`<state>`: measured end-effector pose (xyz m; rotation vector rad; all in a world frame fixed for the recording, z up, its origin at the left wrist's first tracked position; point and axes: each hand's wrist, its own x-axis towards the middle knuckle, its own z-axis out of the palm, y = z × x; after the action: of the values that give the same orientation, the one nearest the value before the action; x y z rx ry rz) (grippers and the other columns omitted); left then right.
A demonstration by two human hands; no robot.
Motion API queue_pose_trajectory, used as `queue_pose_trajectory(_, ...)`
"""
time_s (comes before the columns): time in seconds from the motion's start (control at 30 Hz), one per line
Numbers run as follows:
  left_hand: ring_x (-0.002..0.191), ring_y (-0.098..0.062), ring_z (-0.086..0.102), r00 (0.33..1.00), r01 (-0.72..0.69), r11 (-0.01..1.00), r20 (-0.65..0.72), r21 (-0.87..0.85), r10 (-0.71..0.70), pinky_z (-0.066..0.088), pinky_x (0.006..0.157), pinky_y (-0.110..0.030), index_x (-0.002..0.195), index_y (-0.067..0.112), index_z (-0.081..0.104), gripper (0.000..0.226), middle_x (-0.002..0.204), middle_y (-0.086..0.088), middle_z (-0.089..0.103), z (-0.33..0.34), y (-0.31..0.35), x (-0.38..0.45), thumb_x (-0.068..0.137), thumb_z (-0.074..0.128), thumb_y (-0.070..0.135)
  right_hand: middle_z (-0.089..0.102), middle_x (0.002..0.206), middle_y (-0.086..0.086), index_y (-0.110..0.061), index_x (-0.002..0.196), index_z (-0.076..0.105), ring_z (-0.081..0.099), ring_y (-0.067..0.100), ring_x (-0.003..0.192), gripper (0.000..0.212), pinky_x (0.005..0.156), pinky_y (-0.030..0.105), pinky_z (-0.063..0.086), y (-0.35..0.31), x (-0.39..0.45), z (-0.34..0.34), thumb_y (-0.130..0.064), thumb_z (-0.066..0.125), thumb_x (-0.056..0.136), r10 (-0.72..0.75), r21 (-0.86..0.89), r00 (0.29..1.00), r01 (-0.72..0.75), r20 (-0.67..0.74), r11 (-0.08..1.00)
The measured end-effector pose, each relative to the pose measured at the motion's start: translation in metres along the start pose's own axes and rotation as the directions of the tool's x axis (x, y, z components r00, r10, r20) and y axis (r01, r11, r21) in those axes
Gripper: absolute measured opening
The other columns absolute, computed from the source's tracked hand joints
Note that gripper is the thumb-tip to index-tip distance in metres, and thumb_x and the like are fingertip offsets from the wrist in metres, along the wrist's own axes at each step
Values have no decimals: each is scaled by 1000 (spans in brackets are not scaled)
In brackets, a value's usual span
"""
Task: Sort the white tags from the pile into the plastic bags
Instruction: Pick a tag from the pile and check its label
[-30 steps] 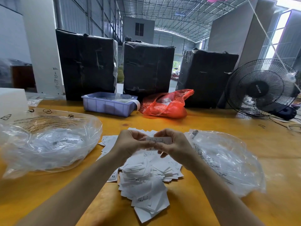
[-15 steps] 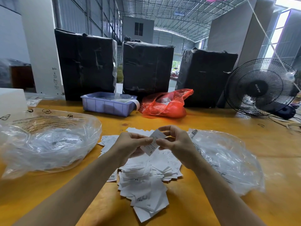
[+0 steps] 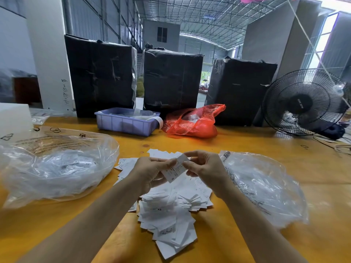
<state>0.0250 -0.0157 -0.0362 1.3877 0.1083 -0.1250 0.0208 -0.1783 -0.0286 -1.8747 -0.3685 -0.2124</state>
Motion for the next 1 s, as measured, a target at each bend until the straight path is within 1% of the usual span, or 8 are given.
queue_pose_trajectory(0.17, 64, -17, 65, 997, -32, 998, -73, -48, 28, 49, 52, -26, 74, 6, 69, 14, 57, -5, 69, 4, -4, 0, 68, 78, 15, 66, 78, 13, 1, 107, 67, 55, 11, 57, 22, 59, 18, 51, 1, -2, 5, -4, 65, 86, 1, -10, 998, -1, 66, 1000)
queue_pose_trajectory(0.3, 62, -20, 64, 982, -113, 991, -157, -69, 101, 51, 54, -27, 70, 7, 68, 14, 60, -8, 69, 6, -9, 1, 68, 79, 16, 67, 82, 15, -2, 105, 68, 61, 17, 64, 24, 67, 29, 54, -3, -5, 11, -20, 60, 90, 35, 64, 988, -45, 149, 997)
queue_pose_trajectory(0.4, 67, -24, 64, 963, -155, 978, -241, -140, 118, 51, 59, -32, 74, 6, 66, 20, 74, -13, 69, 8, -10, 1, 67, 80, 18, 67, 82, 14, -4, 119, 61, 66, 22, 69, 36, 73, 33, 57, -3, -6, 14, -12, 67, 85, 45, 102, 981, -65, 190, 993)
queue_pose_trajectory(0.5, 68, -25, 63, 960, -168, 965, -257, -199, 114, 50, 57, -32, 76, 8, 63, 22, 80, -15, 68, 8, -9, 0, 68, 79, 21, 64, 76, 8, -4, 124, 57, 66, 19, 64, 46, 71, 31, 58, -3, -6, 18, 2, 69, 80, 23, 60, 988, -33, 155, 998)
queue_pose_trajectory(0.63, 74, -28, 63, 980, -140, 948, -178, -286, 91, 49, 61, -32, 79, 7, 62, 18, 82, -13, 68, 9, -5, -2, 73, 75, 18, 69, 77, 17, -1, 107, 67, 63, 17, 58, 22, 65, 30, 56, -3, -5, 15, 1, 64, 85, 16, 109, 998, -22, 55, 994)
queue_pose_trajectory(0.77, 74, -19, 63, 999, -25, 999, -41, -34, 23, 45, 65, -29, 82, 10, 66, 23, 75, -3, 71, 2, 2, -3, 76, 74, 31, 68, 65, 7, -7, 84, 73, 57, 14, 55, 11, 55, 20, 48, 0, -3, 9, -3, 63, 87, 68, 172, 996, -56, -62, 984)
queue_pose_trajectory(0.87, 60, -15, 59, 1000, 12, 984, 22, 177, -16, 48, 60, -24, 71, 12, 72, 11, 64, -4, 69, -8, 6, -4, 73, 78, 21, 64, 60, 7, 1, 89, 72, 54, 13, 53, 9, 50, 17, 42, 1, -1, 5, -3, 65, 86, 155, 248, 981, -121, -120, 961)
queue_pose_trajectory(1.0, 53, -12, 59, 999, 19, 958, 37, 285, -31, 49, 59, -23, 67, 13, 74, 8, 65, -6, 69, -16, 11, -3, 70, 81, 16, 66, 62, 6, -2, 88, 71, 56, 11, 53, 7, 48, 14, 42, 1, 1, 6, -6, 65, 86, 249, 321, 962, -201, -115, 925)
